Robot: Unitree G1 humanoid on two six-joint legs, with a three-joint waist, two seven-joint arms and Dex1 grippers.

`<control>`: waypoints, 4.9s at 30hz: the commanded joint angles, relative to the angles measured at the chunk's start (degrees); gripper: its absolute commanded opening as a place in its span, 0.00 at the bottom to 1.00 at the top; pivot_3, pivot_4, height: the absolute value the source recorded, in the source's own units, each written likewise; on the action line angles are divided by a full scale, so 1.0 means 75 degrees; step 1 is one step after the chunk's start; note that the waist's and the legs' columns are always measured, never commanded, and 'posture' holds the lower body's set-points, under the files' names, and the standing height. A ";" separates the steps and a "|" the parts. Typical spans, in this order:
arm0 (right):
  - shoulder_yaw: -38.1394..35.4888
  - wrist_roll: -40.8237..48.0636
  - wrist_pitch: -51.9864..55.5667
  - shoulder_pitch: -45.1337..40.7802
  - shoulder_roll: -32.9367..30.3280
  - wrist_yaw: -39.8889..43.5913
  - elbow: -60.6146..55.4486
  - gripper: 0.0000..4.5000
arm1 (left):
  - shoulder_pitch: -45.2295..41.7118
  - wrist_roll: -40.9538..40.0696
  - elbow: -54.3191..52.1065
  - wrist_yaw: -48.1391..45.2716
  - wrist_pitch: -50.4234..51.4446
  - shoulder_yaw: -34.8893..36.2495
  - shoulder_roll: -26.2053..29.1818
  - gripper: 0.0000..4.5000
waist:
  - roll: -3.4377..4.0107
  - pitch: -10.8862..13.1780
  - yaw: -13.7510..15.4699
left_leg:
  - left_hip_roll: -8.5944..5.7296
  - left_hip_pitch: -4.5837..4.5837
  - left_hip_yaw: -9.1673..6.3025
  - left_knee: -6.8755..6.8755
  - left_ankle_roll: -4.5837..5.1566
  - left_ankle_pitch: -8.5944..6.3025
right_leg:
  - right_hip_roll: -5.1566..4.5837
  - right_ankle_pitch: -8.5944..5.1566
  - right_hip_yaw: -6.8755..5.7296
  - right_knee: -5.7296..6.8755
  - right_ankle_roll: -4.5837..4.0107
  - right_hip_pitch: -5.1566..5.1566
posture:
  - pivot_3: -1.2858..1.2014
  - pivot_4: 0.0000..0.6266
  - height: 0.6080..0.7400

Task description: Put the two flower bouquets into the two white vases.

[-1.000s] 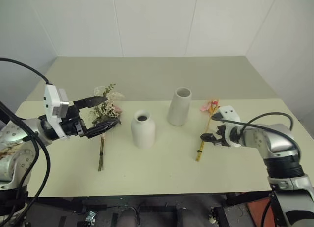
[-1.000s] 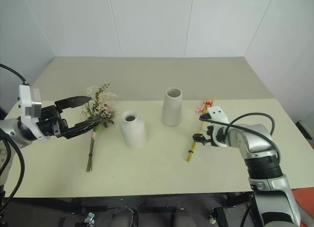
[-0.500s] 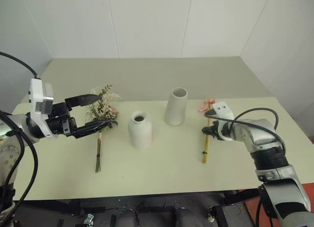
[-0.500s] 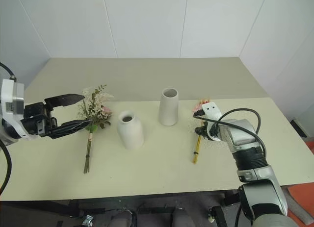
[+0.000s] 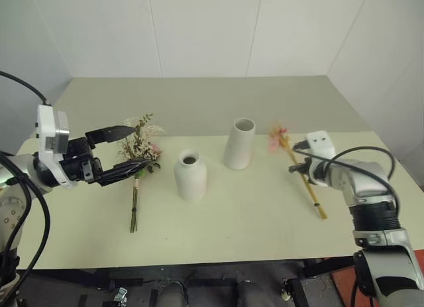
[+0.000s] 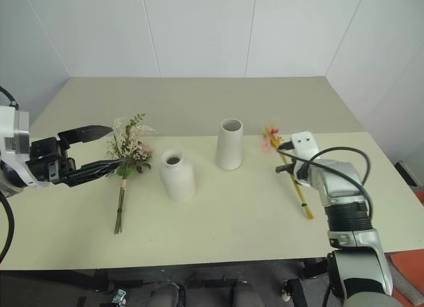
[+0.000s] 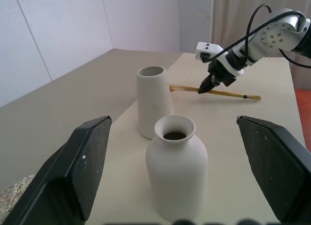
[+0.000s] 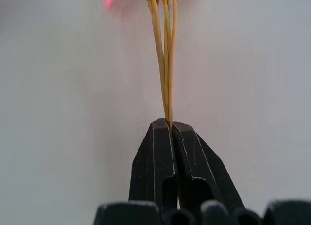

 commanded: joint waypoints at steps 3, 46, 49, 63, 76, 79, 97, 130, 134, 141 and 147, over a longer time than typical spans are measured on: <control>-0.1437 -0.0094 -0.2202 -0.0838 0.0499 -0.1169 -0.0492 0.01 | -0.0212 -0.0083 -0.0049 -0.0076 -0.0051 0.0159 0.0102 1.00 | 0.0001 0.0001 -0.0078 | 0.0000 -0.0005 0.0002 -0.0011 0.0000 0.0000 | 0.0007 0.0000 0.0013 0.0005 0.0000 -0.0020 | 0.52 0.24 1.00; -0.0455 0.1570 -0.6233 0.0212 0.3466 -0.0148 -0.1800 0.86 | -0.0355 -0.0137 -0.0043 0.0010 0.0240 0.0180 0.0089 1.00 | 0.0018 0.0010 -0.0049 | 0.0001 -0.0046 0.0008 -0.0023 0.0000 0.0001 | 0.0012 0.0010 0.0034 0.0060 -0.0009 -0.0098 | 0.52 0.24 1.00; -0.0538 0.1854 -0.5975 0.0746 0.3148 0.0122 -0.2454 0.99 | -0.0314 -0.0145 -0.0046 0.0053 0.0284 0.0225 0.0073 1.00 | 0.0018 0.0010 -0.0038 | 0.0000 -0.0047 0.0009 -0.0014 -0.0001 0.0002 | 0.0010 0.0010 0.0034 0.0060 -0.0009 -0.0094 | 0.52 0.24 1.00; -0.1117 0.3872 -0.4836 0.2030 -0.0130 0.3580 -0.3910 0.99 | -0.0291 0.1185 -0.0087 0.3163 0.2618 -0.0329 0.0571 1.00 | 0.0014 0.0012 -0.0047 | -0.0001 -0.0031 0.0009 -0.0006 0.0000 0.0002 | 0.0014 0.0002 0.0041 0.0069 0.0005 -0.0083 | 0.52 0.24 1.00; -0.0994 0.4200 -0.4820 0.1643 -0.1055 0.5254 -0.3601 0.99 | -0.1830 0.1542 0.0321 0.4529 0.5766 -0.2083 0.0514 1.00 | 0.0010 0.0013 -0.0017 | -0.0007 -0.0030 0.0008 -0.0004 -0.0001 0.0002 | 0.0014 -0.0012 0.0043 0.0067 0.0028 -0.0081 | 0.52 0.24 1.00; -0.0982 0.4176 -0.4834 0.1623 -0.1125 0.5425 -0.3577 0.99 | -0.2213 0.2000 0.0782 0.4940 0.6219 -0.2710 0.0236 1.00 | 0.0009 0.0014 -0.0005 | -0.0008 -0.0031 0.0007 -0.0001 0.0000 0.0002 | 0.0014 -0.0011 0.0042 0.0070 0.0027 -0.0080 | 0.52 0.24 1.00; -0.0988 0.4083 -0.4984 0.1828 -0.1866 0.6821 -0.3448 1.00 | -0.2445 0.2875 0.1863 0.4951 0.6219 -0.3132 -0.0565 0.08 | 0.0004 0.0016 0.0012 | -0.0014 -0.0035 0.0004 0.0007 -0.0001 0.0002 | 0.0012 0.0006 0.0043 0.0071 -0.0001 -0.0081 | 0.52 0.24 1.00; -0.0952 0.3768 -0.5163 0.2153 -0.1865 0.6913 -0.3488 1.00 | -0.5397 -0.0714 0.1436 0.4581 0.3001 -0.0103 -0.3400 0.03 | -0.0010 0.0020 0.0138 | -0.0022 -0.0040 0.0003 0.0036 -0.0002 0.0003 | 0.0004 0.0020 0.0046 0.0069 0.0016 -0.0068 | 0.52 0.24 1.00; -0.1029 0.3821 -0.5142 0.2327 -0.1877 0.6801 -0.3662 1.00 | -0.5315 -0.0813 0.1560 0.4539 0.3026 -0.0368 -0.3573 0.03 | -0.0010 0.0020 0.0157 | -0.0022 -0.0037 0.0003 0.0038 -0.0002 0.0003 | 0.0005 0.0019 0.0046 0.0070 0.0016 -0.0063 | 0.52 0.24 1.00; -0.1139 0.3890 -0.5093 0.2523 -0.1887 0.6586 -0.3866 1.00 | -0.4796 -0.0602 0.1398 0.4244 0.2795 -0.0946 -0.3775 0.03 | -0.0011 0.0020 0.0155 | -0.0023 -0.0039 0.0003 0.0040 -0.0003 0.0003 | 0.0005 0.0020 0.0047 0.0070 0.0016 -0.0064 | 0.52 0.24 1.00; -0.1171 0.3942 -0.5088 0.2617 -0.1876 0.6456 -0.3964 1.00 | -0.4410 -0.0250 0.1251 0.3945 0.2441 -0.1438 -0.3759 0.03 | -0.0011 0.0020 0.0155 | -0.0024 -0.0038 0.0003 0.0039 -0.0003 0.0003 | 0.0005 0.0020 0.0049 0.0067 0.0016 -0.0064 | 0.52 0.24 1.00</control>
